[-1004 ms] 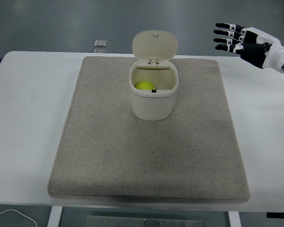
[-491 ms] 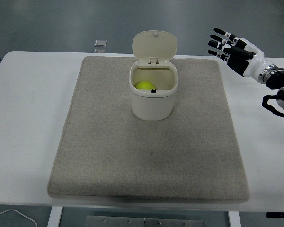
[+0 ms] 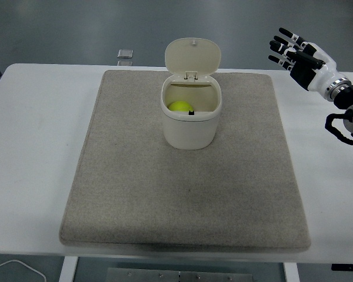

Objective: Pick up the tennis ball and place it in the box.

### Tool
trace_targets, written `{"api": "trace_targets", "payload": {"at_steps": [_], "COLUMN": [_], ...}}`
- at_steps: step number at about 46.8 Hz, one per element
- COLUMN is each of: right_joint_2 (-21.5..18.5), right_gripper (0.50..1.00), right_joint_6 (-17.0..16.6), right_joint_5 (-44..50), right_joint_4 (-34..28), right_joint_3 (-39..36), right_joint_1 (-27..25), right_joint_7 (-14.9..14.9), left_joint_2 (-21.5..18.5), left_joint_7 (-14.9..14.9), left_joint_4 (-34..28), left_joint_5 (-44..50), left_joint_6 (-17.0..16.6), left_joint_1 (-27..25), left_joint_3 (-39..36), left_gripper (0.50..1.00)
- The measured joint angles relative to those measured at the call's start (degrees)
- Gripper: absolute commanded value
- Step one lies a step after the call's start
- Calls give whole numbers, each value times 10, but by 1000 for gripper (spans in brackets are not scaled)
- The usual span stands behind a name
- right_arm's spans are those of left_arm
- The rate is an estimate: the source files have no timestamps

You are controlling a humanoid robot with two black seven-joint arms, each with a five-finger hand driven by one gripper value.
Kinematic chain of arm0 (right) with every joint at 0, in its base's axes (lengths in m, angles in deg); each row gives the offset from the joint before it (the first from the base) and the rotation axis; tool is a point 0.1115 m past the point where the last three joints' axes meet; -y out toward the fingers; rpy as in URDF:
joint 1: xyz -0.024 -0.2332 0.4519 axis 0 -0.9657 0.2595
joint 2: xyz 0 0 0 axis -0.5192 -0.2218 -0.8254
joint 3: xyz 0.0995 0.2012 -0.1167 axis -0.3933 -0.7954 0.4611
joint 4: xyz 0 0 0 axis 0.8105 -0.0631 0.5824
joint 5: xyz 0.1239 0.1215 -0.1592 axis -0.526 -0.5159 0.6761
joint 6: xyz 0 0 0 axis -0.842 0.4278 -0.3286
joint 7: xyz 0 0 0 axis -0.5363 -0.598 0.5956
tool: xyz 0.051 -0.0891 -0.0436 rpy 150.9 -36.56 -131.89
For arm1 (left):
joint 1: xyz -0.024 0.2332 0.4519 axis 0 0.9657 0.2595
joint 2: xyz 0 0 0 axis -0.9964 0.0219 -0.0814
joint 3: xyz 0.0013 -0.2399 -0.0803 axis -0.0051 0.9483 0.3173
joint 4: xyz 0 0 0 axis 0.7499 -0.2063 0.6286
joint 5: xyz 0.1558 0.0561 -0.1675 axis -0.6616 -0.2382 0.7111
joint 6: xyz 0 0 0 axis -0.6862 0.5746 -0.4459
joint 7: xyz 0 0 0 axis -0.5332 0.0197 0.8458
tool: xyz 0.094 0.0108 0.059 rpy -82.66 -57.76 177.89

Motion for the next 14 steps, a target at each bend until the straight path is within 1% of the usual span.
{"api": "trace_targets", "payload": {"at_steps": [14], "right_joint_2": [0], "right_gripper": [928], "right_joint_6": [0], "right_joint_5": [0], "right_joint_4": [-1], "right_joint_3": [0], "right_joint_1": [-9], "right_joint_7": [1], "left_joint_2": [0], "left_joint_7": [0], "left_joint_4": [0], "left_joint_5": [0], "left_joint_6": [1], "left_joint_1": [0], "left_joint_3": [0], "left_gripper": [990]}}
